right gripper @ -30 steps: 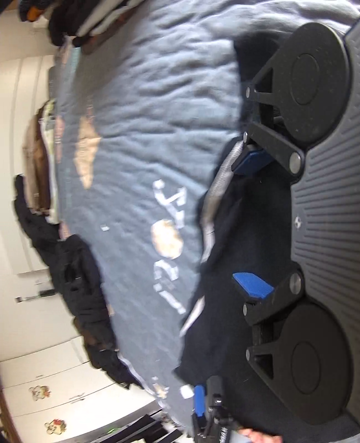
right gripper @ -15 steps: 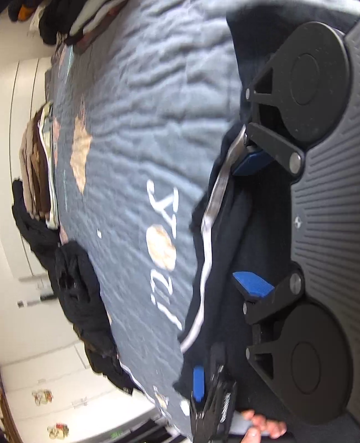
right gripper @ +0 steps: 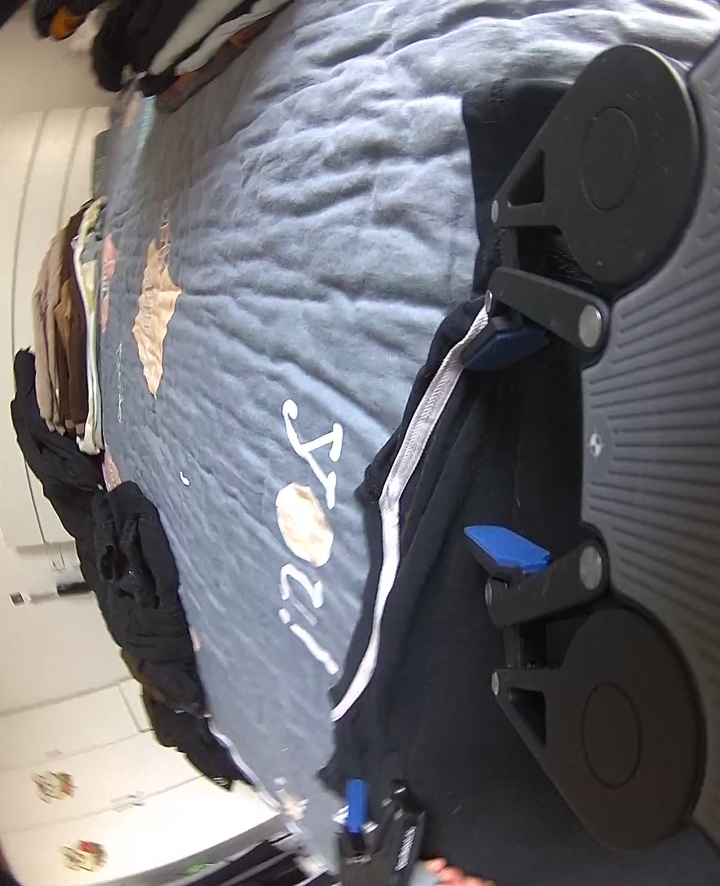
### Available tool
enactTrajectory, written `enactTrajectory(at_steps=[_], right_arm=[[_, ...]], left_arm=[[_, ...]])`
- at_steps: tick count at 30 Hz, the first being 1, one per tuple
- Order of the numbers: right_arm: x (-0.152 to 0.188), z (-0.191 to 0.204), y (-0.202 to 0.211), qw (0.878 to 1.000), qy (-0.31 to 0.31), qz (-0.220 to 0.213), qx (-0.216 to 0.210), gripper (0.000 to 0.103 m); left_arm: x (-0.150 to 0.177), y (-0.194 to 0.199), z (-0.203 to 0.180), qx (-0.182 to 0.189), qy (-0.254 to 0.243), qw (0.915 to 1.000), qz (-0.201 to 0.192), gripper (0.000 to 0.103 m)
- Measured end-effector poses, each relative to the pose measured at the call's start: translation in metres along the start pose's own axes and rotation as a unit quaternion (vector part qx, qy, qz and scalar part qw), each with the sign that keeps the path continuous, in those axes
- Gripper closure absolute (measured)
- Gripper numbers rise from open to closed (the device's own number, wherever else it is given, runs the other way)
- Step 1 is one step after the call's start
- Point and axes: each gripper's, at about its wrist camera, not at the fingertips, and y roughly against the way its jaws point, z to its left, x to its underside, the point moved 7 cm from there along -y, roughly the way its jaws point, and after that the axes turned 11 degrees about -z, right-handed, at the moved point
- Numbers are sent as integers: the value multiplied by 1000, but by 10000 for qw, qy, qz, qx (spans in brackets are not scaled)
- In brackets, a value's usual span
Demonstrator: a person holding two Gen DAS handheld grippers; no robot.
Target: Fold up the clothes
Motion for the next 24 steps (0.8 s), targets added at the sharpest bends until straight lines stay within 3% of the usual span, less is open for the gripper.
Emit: enactTrajectory(at_steps=[4, 7, 10, 12, 16, 24], right_arm=[[-16, 2, 26, 9989, -438, -139, -111, 21], [-14, 17, 39, 9980, -547, -119, -301, 20], [-1, 46, 43, 9969, -517, -28, -590, 19], [16, 65, 40, 9967, -393, 157, -688, 19], [53, 65, 28, 9975, 7, 607, -373, 20], [70, 33, 62, 9976, 497, 462, 145, 20]], left_arm=[[-6, 39, -23, 202, -27, 9995, -247, 5], [-1, 64, -52, 391, 15, 9987, -329, 3], [18, 77, -81, 640, 484, 9964, -261, 1], [34, 77, -98, 738, 433, 9963, -113, 1], [62, 64, -106, 588, 108, 9981, 148, 1], [68, 72, -70, 189, 115, 9997, 48, 0]])
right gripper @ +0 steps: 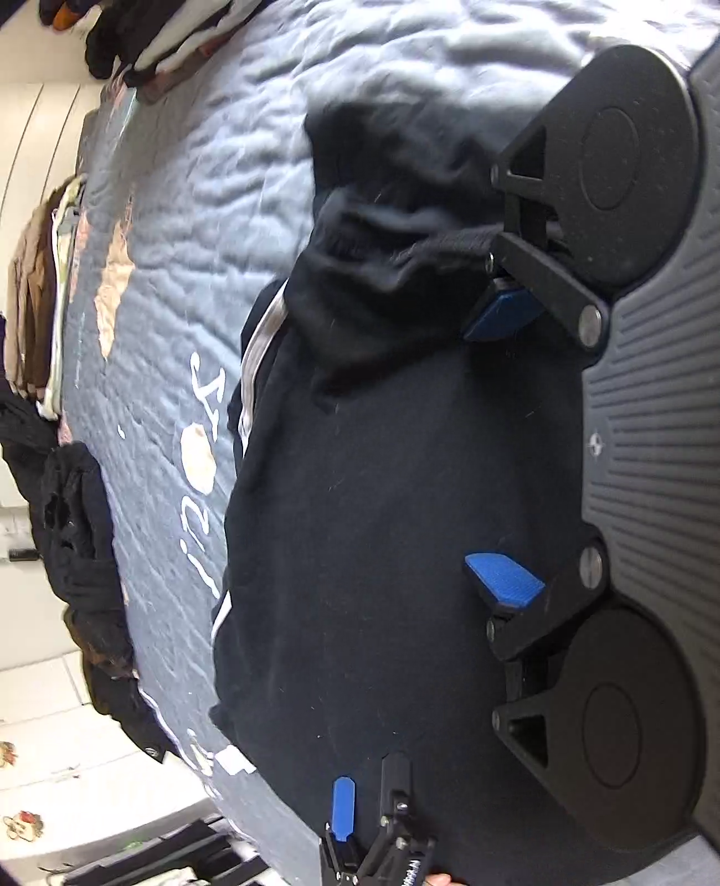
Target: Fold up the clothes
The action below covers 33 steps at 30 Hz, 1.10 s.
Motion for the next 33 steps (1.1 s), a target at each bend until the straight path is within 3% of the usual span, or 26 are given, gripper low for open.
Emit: enactTrajectory(at_steps=[2, 7, 10, 15, 18, 22, 26, 29, 33], right_arm=[[5, -2, 9, 9998, 121, -5, 172, 20], [12, -13, 23, 9987, 182, 16, 474, 19], [19, -22, 32, 9949, 282, 85, 962, 18], [15, -23, 57, 9932, 16, -197, 1145, 18], [9, -4, 73, 9934, 0, -546, 1004, 18], [7, 33, 81, 9958, 44, -813, 427, 18], [25, 52, 70, 9991, -32, -418, 7, 18], [46, 45, 59, 9998, -68, 52, 152, 18], [54, 33, 69, 9992, -99, 186, 340, 18]], left_arm=[[1, 4, 12, -226, -66, 9997, -7, 0], [3, 16, 21, -298, -124, 9995, 2, 1], [5, 22, 20, -405, -193, 9990, -41, 1], [3, 36, 17, -486, -32, 9987, -148, 1], [0, 44, 12, -439, 45, 9987, -263, 1], [2, 53, 0, -327, -3, 9989, -329, 1], [6, 58, -10, -251, -40, 9992, -304, 1], [9, 63, -13, -240, -27, 9992, -313, 0], [10, 73, -13, -232, 97, 9991, -354, 0]])
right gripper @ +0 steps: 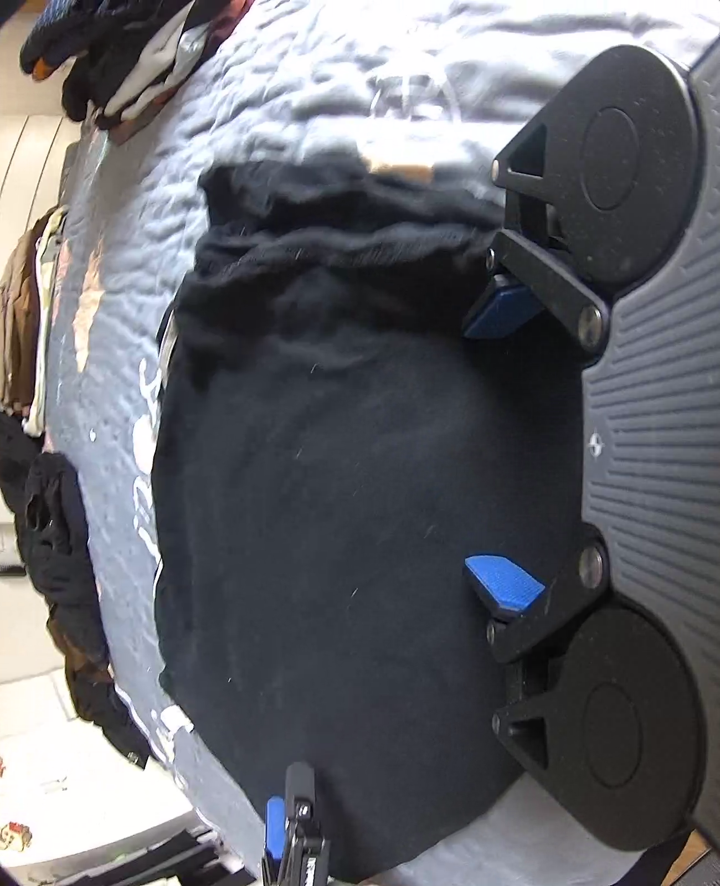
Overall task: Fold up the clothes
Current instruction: 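Open the right tool and lift both tools off the flattened shirt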
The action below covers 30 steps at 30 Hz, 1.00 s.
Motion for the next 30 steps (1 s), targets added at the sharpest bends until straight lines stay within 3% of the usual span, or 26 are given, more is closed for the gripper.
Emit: enactTrajectory(at_steps=[4, 9, 13, 17, 20, 25, 30], right_arm=[[4, -2, 12, 9998, -67, -69, 144, 18], [0, 5, 40, 9973, -540, -424, 241, 17], [-13, 24, 63, 9913, -1041, -802, 10, 17], [-21, 59, 82, 9912, -787, -1050, -185, 17], [-18, 78, 88, 9941, -451, -978, -126, 17], [-11, 86, 105, 9936, -705, -876, 76, 17], [-7, 99, 126, 9938, -504, -921, 359, 17]], left_arm=[[-2, 10, -1, 46, 117, 9999, -47, 0], [-4, 20, -16, 208, -85, 9997, -43, 0], [-2, 26, -26, 330, -186, 9993, -74, 0], [5, 37, -32, 371, -284, 9989, -59, 0], [10, 47, -36, 403, -354, 9985, -51, 0], [11, 68, -37, 468, -347, 9982, -163, 0], [15, 79, -31, 447, -348, 9982, -180, 0]])
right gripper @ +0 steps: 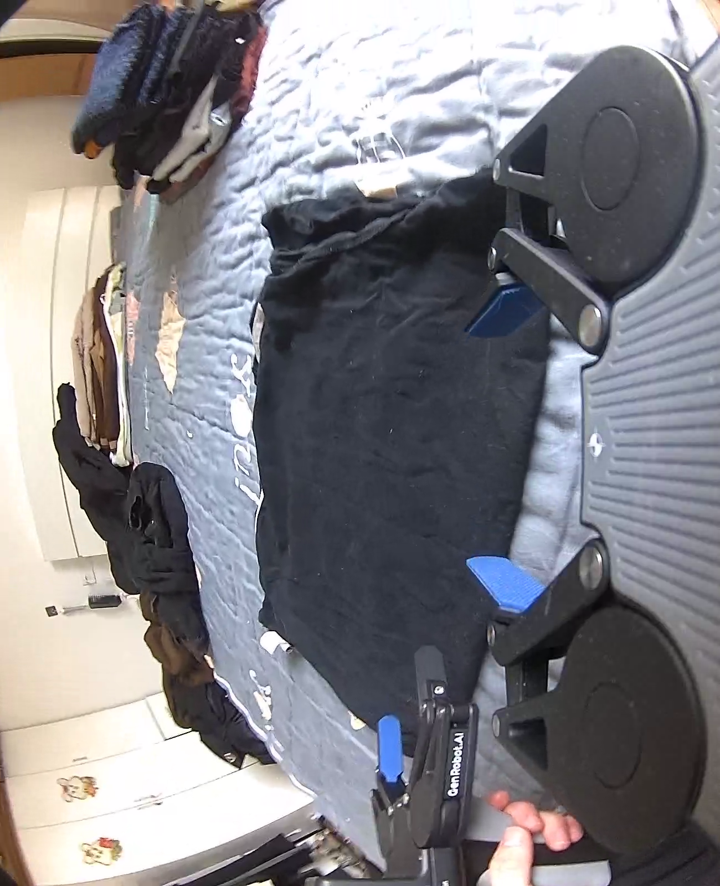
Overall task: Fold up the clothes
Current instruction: 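Open the right tool and lift both tools off the flattened shirt, then draw both open tools back above the flattened black shirt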
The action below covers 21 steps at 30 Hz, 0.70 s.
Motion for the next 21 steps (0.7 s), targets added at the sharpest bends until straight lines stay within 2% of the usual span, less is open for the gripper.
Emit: enactTrajectory(at_steps=[7, 10, 21], right_arm=[[-4, 15, 11, 9997, 147, 43, -193, 17], [-4, 20, 13, 9995, 170, 23, -264, 17], [9, 27, 17, 9996, 107, 148, -210, 17]], left_arm=[[10, 17, 7, -79, 149, 9998, 70, 0], [15, 24, 4, -103, 55, 9999, 105, 0], [40, 47, 10, -186, 160, 9996, 127, 0]])
